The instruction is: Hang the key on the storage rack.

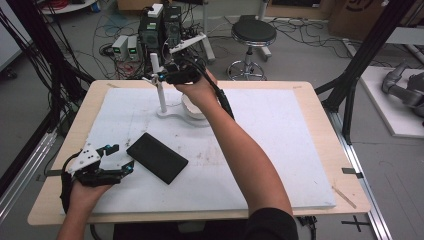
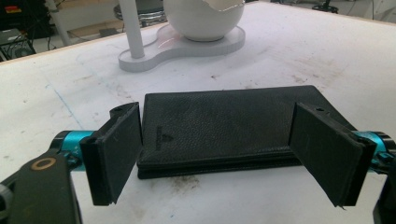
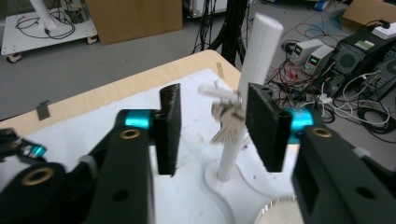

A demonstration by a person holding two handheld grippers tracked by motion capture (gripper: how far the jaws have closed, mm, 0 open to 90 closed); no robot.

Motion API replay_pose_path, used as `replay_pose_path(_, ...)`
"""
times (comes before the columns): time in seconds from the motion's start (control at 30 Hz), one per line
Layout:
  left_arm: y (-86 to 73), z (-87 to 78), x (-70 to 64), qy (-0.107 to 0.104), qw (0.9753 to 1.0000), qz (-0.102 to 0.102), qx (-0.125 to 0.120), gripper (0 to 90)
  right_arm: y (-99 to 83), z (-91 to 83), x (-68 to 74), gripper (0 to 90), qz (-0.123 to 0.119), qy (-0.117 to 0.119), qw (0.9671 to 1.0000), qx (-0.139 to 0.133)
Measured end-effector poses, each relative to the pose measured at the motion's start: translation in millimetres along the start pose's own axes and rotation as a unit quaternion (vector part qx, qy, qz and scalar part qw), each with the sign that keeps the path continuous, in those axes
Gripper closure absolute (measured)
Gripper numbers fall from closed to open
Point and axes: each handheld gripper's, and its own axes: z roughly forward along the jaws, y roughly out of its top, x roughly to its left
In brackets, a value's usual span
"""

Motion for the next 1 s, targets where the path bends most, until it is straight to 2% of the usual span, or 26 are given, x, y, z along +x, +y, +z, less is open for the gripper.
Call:
replay_pose_path(0.27,2.2,5.4,-2.4,-0.003,1.0000,0.003,0.005,17.7,-34.1,-37.8,-4.4,42.2,0.018,-0.011,0.9997,-0.010)
replay_pose_path(0.43,4.7,8.4,1.1,0.001,0.9999,0.007,0.011,17.7,-54.7,-65.0,-5.6,36.3,0.028,-0.019,0.9990,-0.029)
replay_pose_path(0.5,5.1,10.0,2.5,0.000,0.9999,0.004,0.013,17.7,-61.0,-75.1,-5.4,31.8,0.035,-0.023,0.9989,-0.021)
replay_pose_path(0.6,5.3,11.7,3.0,-0.001,0.9999,0.004,0.014,17.7,-73.0,-89.4,-4.2,31.1,0.030,-0.039,0.9982,-0.034)
replay_pose_path(0.67,5.7,12.3,2.9,-0.002,0.9999,0.005,0.015,17.7,-82.0,-97.2,-5.0,30.8,0.032,-0.049,0.9979,-0.029)
replay_pose_path(1.0,6.5,16.7,1.2,-0.006,0.9998,0.004,0.017,17.7,-134.0,-133.3,-6.2,24.9,0.057,-0.067,0.9954,-0.037)
